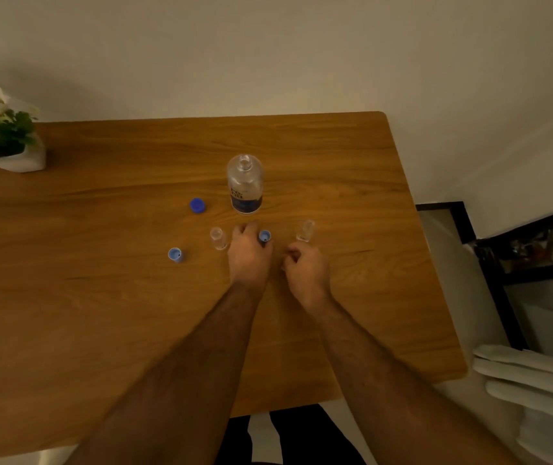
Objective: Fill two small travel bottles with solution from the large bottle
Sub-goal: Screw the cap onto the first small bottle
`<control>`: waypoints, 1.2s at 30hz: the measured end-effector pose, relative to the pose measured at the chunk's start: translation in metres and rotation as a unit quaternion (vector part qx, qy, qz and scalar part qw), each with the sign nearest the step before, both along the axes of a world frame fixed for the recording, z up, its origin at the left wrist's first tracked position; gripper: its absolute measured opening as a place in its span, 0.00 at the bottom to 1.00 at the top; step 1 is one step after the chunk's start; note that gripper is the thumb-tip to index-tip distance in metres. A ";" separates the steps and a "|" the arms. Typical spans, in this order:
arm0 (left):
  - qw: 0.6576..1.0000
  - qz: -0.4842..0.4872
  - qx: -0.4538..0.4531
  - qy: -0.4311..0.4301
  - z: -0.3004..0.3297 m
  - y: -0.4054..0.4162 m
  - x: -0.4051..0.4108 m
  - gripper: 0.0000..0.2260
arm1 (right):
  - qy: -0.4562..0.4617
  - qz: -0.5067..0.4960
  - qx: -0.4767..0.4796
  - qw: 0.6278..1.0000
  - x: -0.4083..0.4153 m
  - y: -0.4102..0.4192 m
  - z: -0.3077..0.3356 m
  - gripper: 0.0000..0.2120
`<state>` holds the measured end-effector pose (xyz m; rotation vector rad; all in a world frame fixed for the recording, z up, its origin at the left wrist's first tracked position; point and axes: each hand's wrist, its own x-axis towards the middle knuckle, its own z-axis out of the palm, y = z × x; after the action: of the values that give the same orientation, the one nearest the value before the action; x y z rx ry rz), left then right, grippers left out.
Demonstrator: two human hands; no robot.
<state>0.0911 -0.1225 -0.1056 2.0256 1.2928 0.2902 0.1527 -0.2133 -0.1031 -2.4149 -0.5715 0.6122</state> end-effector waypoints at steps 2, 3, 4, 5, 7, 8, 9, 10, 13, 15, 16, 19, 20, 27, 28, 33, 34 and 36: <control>1.000 -0.005 0.002 0.001 -0.003 0.002 0.001 0.15 | 0.008 -0.006 0.006 1.000 0.001 -0.001 -0.001 0.10; 1.000 -0.010 0.002 -0.002 -0.003 0.001 0.001 0.13 | 0.017 -0.009 0.008 1.000 0.001 -0.001 0.000 0.10; 1.000 -0.015 0.000 -0.004 -0.002 0.000 0.001 0.11 | 0.025 -0.011 0.008 1.000 0.002 -0.002 0.000 0.10; 1.000 -0.019 -0.008 -0.011 -0.001 -0.001 0.000 0.10 | 0.032 -0.011 0.011 0.999 0.002 -0.002 0.001 0.09; 0.999 -0.015 -0.042 -0.028 0.005 -0.007 -0.001 0.09 | 0.045 -0.013 0.024 0.999 0.002 -0.003 0.005 0.09; 0.997 -0.007 -0.062 -0.037 0.009 -0.010 -0.002 0.09 | 0.052 -0.016 0.032 0.998 0.003 -0.004 0.008 0.08; 0.995 0.004 -0.084 -0.049 0.012 -0.013 -0.003 0.09 | 0.058 -0.017 0.039 0.997 0.003 -0.004 0.011 0.08; 0.992 0.016 -0.107 -0.064 0.014 -0.016 -0.004 0.09 | 0.064 -0.015 0.044 0.997 0.004 -0.004 0.015 0.09; 0.972 0.044 -0.199 -0.119 0.026 -0.021 -0.004 0.10 | 0.074 0.002 0.069 0.995 0.006 -0.005 0.028 0.10; 0.945 0.061 -0.272 -0.169 0.032 -0.023 -0.003 0.08 | 0.071 0.012 0.090 0.993 0.008 -0.006 0.036 0.10; 0.930 0.068 -0.307 -0.189 0.035 -0.024 -0.003 0.05 | 0.064 0.016 0.099 0.993 0.010 -0.007 0.040 0.10; 0.896 0.061 -0.385 -0.213 0.040 -0.022 -0.004 0.07 | 0.041 0.029 0.123 0.991 0.018 -0.013 0.049 0.08; 0.892 0.054 -0.397 -0.209 0.039 -0.021 -0.005 0.09 | 0.036 0.033 0.130 0.990 0.020 -0.015 0.051 0.09; 0.961 -0.004 -0.262 -0.091 0.018 -0.024 0.002 0.17 | -0.001 -0.012 0.134 0.991 0.055 -0.035 0.057 0.14; 0.972 -0.022 -0.225 -0.067 0.014 -0.024 0.005 0.22 | -0.005 -0.014 0.133 0.991 0.060 -0.036 0.057 0.14; 0.987 -0.108 -0.106 -0.061 0.004 -0.023 0.023 0.31 | -0.015 -0.023 0.135 0.990 0.071 -0.038 0.052 0.14; 0.986 -0.118 -0.096 -0.066 0.003 -0.022 0.026 0.31 | -0.014 -0.022 0.135 0.991 0.072 -0.038 0.052 0.15; 0.985 -0.132 -0.086 -0.074 0.001 -0.021 0.030 0.30 | -0.014 -0.017 0.133 0.991 0.074 -0.036 0.051 0.15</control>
<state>0.1215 -0.1432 -0.1041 1.9590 0.9143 0.1926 0.2263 -0.2498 -0.0525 -2.1797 -0.5820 0.4570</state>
